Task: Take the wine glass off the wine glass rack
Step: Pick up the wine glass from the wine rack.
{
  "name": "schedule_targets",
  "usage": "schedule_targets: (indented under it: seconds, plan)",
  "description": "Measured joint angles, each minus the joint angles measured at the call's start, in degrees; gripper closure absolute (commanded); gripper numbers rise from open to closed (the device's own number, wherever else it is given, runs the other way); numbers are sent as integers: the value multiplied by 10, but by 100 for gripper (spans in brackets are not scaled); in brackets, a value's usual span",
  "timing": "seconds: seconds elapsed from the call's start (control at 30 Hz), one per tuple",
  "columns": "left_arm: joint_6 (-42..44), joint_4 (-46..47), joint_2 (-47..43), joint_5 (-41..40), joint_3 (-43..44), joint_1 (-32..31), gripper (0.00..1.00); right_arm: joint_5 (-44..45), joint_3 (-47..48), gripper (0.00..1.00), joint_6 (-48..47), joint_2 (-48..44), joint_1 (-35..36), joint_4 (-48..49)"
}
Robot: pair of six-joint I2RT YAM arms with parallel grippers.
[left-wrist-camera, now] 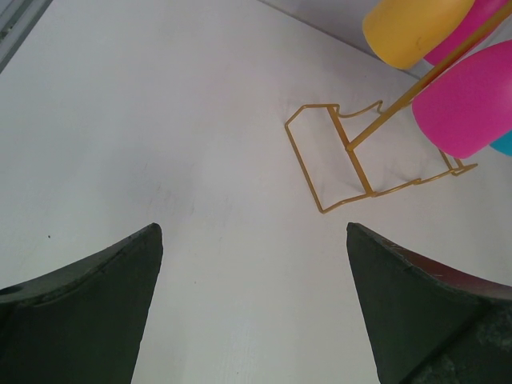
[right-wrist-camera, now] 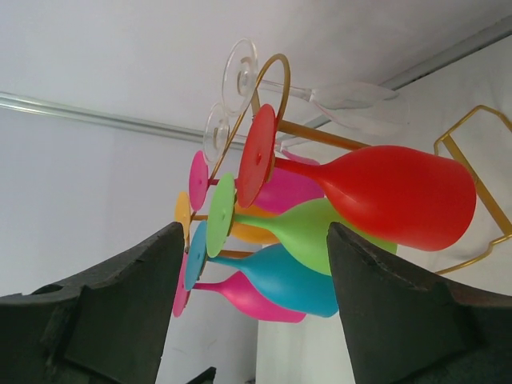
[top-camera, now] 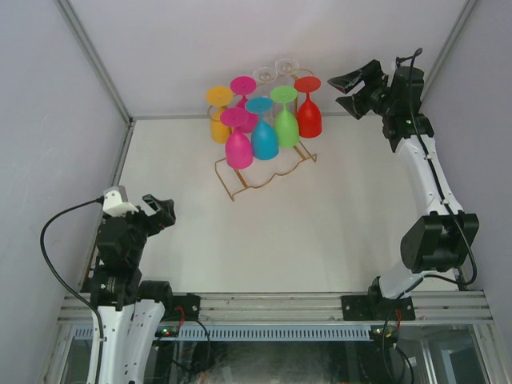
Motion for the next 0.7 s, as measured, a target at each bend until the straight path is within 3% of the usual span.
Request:
schedule_targets:
  seconds: [0.1,0.17,0.33,0.63,0.7]
  plan:
    - [0,0,8,4,0,0,0,7,1,29,5,4,1,0]
    - [0,0,9,8,0,0,0,7,9,36,8,7,1,-4]
    - [0,1,9,11,0,1,0,6,46,42,17,24,3,-7]
    - [0,1,9,15,0,1,0,5,117,47,27,95,12,-44]
    - [0,1,9,16,0,1,0,4,135,55,27,112,16,-51]
